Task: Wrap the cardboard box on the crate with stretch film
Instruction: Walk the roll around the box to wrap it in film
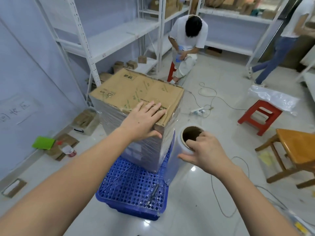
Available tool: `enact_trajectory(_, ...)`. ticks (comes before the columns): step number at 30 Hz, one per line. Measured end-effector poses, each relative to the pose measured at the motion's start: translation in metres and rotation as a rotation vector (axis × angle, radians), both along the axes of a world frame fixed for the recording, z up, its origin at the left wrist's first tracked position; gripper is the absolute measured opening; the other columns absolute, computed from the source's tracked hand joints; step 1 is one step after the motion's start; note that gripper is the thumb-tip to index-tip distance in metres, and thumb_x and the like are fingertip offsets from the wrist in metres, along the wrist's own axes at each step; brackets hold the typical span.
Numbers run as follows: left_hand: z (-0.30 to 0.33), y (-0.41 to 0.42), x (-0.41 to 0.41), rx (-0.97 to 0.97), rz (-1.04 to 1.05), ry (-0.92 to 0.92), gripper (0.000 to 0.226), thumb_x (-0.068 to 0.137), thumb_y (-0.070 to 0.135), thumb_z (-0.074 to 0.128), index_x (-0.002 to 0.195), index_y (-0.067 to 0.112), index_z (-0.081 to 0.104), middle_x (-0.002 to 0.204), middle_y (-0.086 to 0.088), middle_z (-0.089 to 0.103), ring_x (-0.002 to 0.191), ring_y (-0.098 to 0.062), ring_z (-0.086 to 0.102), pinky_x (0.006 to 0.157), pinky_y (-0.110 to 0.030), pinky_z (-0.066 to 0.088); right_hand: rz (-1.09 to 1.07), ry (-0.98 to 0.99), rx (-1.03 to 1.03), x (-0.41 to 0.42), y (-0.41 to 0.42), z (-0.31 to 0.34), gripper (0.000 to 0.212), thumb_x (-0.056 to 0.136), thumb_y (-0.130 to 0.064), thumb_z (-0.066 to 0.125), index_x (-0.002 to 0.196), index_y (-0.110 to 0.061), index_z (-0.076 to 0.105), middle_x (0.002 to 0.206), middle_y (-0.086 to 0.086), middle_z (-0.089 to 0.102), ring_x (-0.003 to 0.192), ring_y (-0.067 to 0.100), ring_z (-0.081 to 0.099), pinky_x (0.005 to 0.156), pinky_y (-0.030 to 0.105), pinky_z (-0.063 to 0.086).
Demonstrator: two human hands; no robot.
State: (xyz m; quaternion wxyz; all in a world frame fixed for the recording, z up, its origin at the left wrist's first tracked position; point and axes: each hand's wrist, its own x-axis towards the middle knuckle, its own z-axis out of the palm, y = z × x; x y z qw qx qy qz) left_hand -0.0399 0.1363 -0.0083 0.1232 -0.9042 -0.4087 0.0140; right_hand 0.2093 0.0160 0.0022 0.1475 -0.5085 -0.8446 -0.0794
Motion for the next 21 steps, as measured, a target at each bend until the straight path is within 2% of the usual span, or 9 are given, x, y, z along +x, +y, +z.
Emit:
enact_trajectory(5, -0.001, -0.012, 0.013, 0.007, 0.059, -0.031, 0.102, 0.084, 0.086, 0.037, 0.163, 0.025, 0.014, 0.171, -0.007, 0.015, 0.157, -0.031, 0.016, 0.127, -0.055, 0.013, 0.191, -0.19, -0.135, -0.013, -0.001, 0.01, 0.046, 0.075, -0.065, 0.06, 0.065, -0.029, 0.035, 0.053, -0.013, 0.034, 0.051, 0.013, 0.033, 0.071, 0.028, 0.042)
enact_trajectory(7, 0.001, -0.016, 0.015, 0.0, 0.078, -0.026, 0.101, 0.084, 0.084, 0.035, 0.163, 0.025, 0.013, 0.172, -0.007, 0.014, 0.157, -0.03, 0.015, 0.127, -0.055, 0.013, 0.185, -0.239, -0.165, -0.02, -0.004, 0.014, 0.051, 0.068, -0.061, 0.073, 0.068, -0.029, 0.033, 0.053, -0.01, 0.039, 0.051, 0.014, 0.037, 0.068, 0.028, 0.044)
enact_trajectory(9, 0.004, -0.018, 0.017, -0.008, 0.089, -0.025, 0.1, 0.085, 0.082, 0.037, 0.163, 0.026, 0.012, 0.172, -0.006, 0.013, 0.158, -0.03, 0.013, 0.127, -0.054, 0.012, 0.14, -0.238, -0.184, -0.025, -0.012, 0.017, 0.049, 0.067, -0.053, 0.08, 0.073, -0.027, 0.038, 0.057, -0.006, 0.053, 0.054, 0.017, 0.048, 0.067, 0.031, 0.047)
enact_trajectory(12, 0.004, -0.018, 0.019, -0.015, 0.093, -0.039, 0.099, 0.086, 0.082, 0.041, 0.163, 0.027, 0.013, 0.172, -0.005, 0.013, 0.158, -0.029, 0.013, 0.127, -0.054, 0.013, 0.061, -0.181, -0.167, -0.03, -0.028, 0.016, 0.03, 0.087, -0.043, 0.062, 0.09, -0.024, 0.038, 0.074, -0.002, 0.06, 0.064, 0.021, 0.044, 0.081, 0.037, 0.049)
enact_trajectory(14, 0.004, -0.018, 0.018, -0.012, 0.097, -0.029, 0.099, 0.086, 0.082, 0.041, 0.163, 0.027, 0.013, 0.172, -0.005, 0.013, 0.158, -0.029, 0.014, 0.127, -0.054, 0.013, -0.021, -0.138, -0.161, -0.037, -0.033, 0.012, 0.035, 0.092, -0.055, 0.051, 0.097, -0.023, 0.039, 0.076, -0.002, 0.061, 0.065, 0.021, 0.042, 0.084, 0.035, 0.043)
enact_trajectory(16, 0.004, -0.019, 0.018, -0.004, 0.094, -0.032, 0.099, 0.087, 0.082, 0.044, 0.163, 0.026, 0.013, 0.172, -0.005, 0.014, 0.157, -0.029, 0.015, 0.127, -0.054, 0.013, -0.1, -0.125, -0.14, -0.043, -0.032, 0.008, 0.047, 0.088, -0.07, 0.045, 0.092, -0.023, 0.044, 0.067, -0.005, 0.057, 0.06, 0.02, 0.04, 0.078, 0.035, 0.041)
enact_trajectory(17, 0.004, -0.02, 0.017, -0.003, 0.092, -0.037, 0.099, 0.086, 0.082, 0.045, 0.163, 0.026, 0.014, 0.172, -0.006, 0.014, 0.157, -0.03, 0.015, 0.127, -0.054, 0.014, -0.113, -0.112, -0.125, -0.043, -0.032, 0.006, 0.048, 0.086, -0.072, 0.046, 0.085, -0.024, 0.043, 0.06, -0.007, 0.051, 0.057, 0.019, 0.038, 0.074, 0.034, 0.041)
enact_trajectory(19, 0.002, -0.02, 0.017, -0.004, 0.086, -0.042, 0.101, 0.085, 0.083, 0.044, 0.162, 0.026, 0.014, 0.171, -0.007, 0.015, 0.157, -0.03, 0.016, 0.126, -0.055, 0.015, -0.141, -0.098, -0.105, -0.041, -0.033, 0.006, 0.046, 0.085, -0.065, 0.057, 0.074, -0.025, 0.038, 0.051, -0.011, 0.03, 0.053, 0.018, 0.033, 0.065, 0.032, 0.036)
enact_trajectory(21, 0.001, -0.019, 0.015, -0.009, 0.082, -0.04, 0.102, 0.085, 0.085, 0.042, 0.162, 0.025, 0.012, 0.172, -0.008, 0.013, 0.157, -0.031, 0.015, 0.126, -0.055, 0.014, -0.206, -0.1, -0.151, -0.039, -0.04, 0.009, 0.045, 0.082, -0.054, 0.069, 0.071, -0.026, 0.035, 0.053, -0.013, 0.018, 0.055, 0.018, 0.031, 0.061, 0.031, 0.029)
